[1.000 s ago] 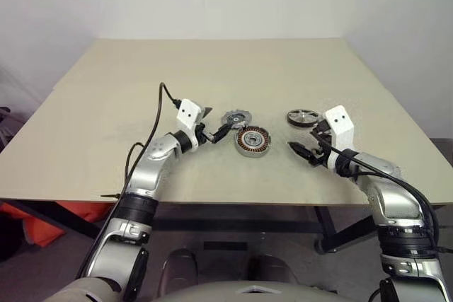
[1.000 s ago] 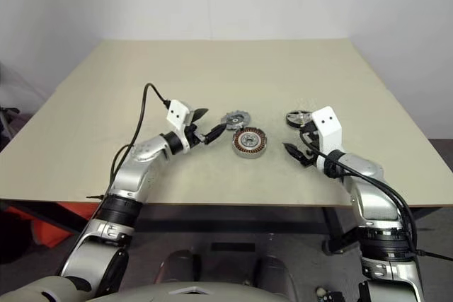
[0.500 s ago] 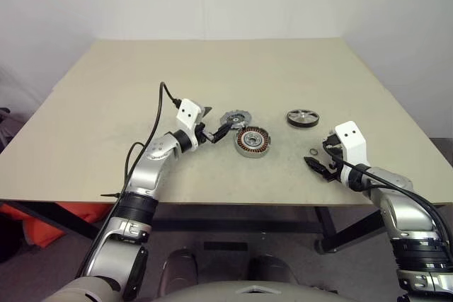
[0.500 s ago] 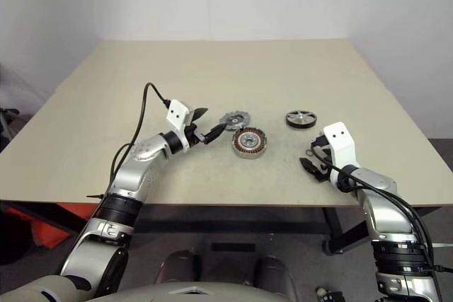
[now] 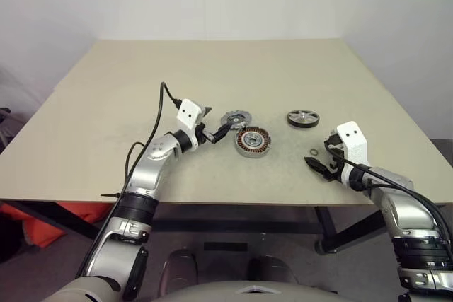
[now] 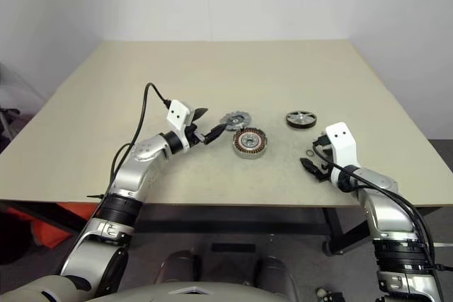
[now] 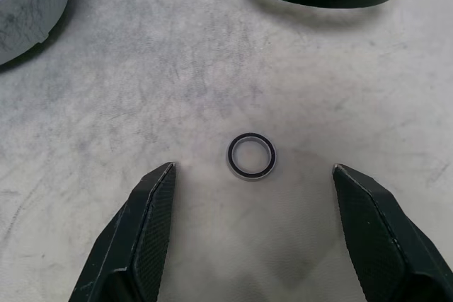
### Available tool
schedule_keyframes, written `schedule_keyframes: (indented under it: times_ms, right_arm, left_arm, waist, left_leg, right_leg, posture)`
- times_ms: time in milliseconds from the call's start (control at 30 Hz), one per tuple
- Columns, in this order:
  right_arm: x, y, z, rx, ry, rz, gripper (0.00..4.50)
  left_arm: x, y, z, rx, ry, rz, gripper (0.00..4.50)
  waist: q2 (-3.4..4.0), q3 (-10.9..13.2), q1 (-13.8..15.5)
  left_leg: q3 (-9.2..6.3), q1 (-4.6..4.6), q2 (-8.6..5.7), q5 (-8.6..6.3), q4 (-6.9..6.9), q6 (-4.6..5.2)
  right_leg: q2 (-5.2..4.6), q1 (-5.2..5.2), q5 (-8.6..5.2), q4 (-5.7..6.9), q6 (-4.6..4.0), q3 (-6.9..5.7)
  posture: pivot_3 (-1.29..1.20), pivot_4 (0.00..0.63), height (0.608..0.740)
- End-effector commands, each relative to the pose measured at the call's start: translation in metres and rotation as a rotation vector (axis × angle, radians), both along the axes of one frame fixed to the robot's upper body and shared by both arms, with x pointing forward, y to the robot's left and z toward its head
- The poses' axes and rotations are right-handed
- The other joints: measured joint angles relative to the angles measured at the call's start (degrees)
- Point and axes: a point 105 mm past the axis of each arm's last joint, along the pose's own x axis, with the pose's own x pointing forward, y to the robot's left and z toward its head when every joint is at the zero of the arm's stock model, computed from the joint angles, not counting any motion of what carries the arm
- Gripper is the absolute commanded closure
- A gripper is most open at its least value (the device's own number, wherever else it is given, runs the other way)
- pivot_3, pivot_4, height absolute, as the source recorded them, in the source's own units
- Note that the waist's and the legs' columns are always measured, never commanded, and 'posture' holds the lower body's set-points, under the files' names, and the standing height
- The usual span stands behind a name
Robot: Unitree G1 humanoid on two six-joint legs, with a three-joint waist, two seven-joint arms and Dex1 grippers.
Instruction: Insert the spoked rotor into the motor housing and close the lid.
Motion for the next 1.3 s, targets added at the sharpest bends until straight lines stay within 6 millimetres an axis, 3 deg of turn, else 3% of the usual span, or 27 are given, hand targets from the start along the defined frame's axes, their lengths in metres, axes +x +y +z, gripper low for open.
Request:
schedule_keyframes:
  times_ms: [33, 167, 267, 533, 767, 1033, 1133, 1300]
  right_arm:
    - [0.008, 0.003, 0.007, 0.037, -0.020, -0.005, 0.55]
    - [0.012, 0.008, 0.008, 0.051, -0.024, 0.001, 0.55]
    - [0.013, 0.010, 0.007, 0.055, -0.024, 0.003, 1.13]
    - [0.010, 0.006, 0.002, 0.041, -0.003, -0.004, 3.87]
    - [0.007, 0.018, 0.006, 0.055, -0.016, 0.036, 3.94]
    - [0.017, 0.081, 0.065, 0.196, -0.209, 0.228, 3.94]
    - [0.021, 0.098, 0.071, 0.197, -0.219, 0.292, 3.94]
    - [0.025, 0.124, 0.063, 0.191, -0.185, 0.381, 3.94]
  left_arm:
    - [0.001, -0.001, 0.014, -0.008, -0.054, -0.005, 0.00]
    - [0.001, -0.001, 0.013, -0.010, -0.053, -0.002, 0.00]
    - [0.000, 0.000, 0.013, -0.010, -0.053, 0.001, 0.00]
    - [0.000, 0.001, 0.013, -0.009, -0.055, 0.010, 0.00]
    - [0.001, 0.001, 0.013, -0.008, -0.056, 0.008, 0.00]
    - [0.001, 0.002, 0.013, -0.009, -0.053, 0.016, 0.00]
    - [0.001, 0.003, 0.015, -0.012, -0.055, 0.018, 0.00]
    - [0.001, 0.004, 0.015, -0.011, -0.059, 0.026, 0.00]
  waist:
    - [0.00, 0.00, -0.08]
    - [0.00, 0.00, -0.17]
    - [0.00, 0.00, -0.19]
    - [0.01, 0.00, -0.19]
    - [0.01, -0.01, -0.13]
    - [0.07, -0.03, -0.19]
    - [0.06, -0.03, -0.11]
    - [0.07, -0.03, -0.07]
  left_leg:
    - [0.00, 0.00, 0.00, 0.00, 0.00, 0.00]
    - [0.00, 0.01, 0.01, 0.01, 0.01, -0.01]
    - [0.00, 0.02, 0.01, 0.01, 0.01, -0.01]
    - [0.00, -0.01, 0.01, -0.01, -0.03, 0.01]
    - [0.00, 0.00, 0.01, -0.01, -0.03, 0.01]
    - [0.00, -0.08, 0.01, -0.01, -0.03, 0.01]
    - [0.00, -0.06, 0.00, 0.00, -0.03, 0.00]
    - [-0.01, -0.13, 0.00, -0.01, -0.04, 0.00]
  right_leg:
    - [0.00, 0.00, 0.00, 0.00, 0.00, 0.00]
    - [0.00, 0.00, 0.00, 0.00, 0.00, 0.00]
    - [0.00, 0.00, 0.00, 0.00, 0.01, 0.00]
    - [0.01, -0.03, 0.01, 0.00, 0.00, -0.01]
    - [0.00, -0.01, 0.01, 0.00, 0.00, -0.01]
    - [0.00, -0.13, 0.01, 0.02, 0.00, 0.00]
    - [0.00, -0.09, 0.01, 0.01, 0.00, 0.00]
    - [0.00, -0.12, 0.01, 0.00, -0.01, 0.00]
  posture:
    - [0.00, 0.000, 0.740]
    - [0.00, 0.000, 0.740]
    - [0.00, 0.000, 0.740]
    - [0.00, 0.000, 0.740]
    - [0.00, 0.000, 0.740]
    - [0.00, 0.000, 0.740]
    - [0.00, 0.000, 0.740]
    - [0.00, 0.000, 0.740]
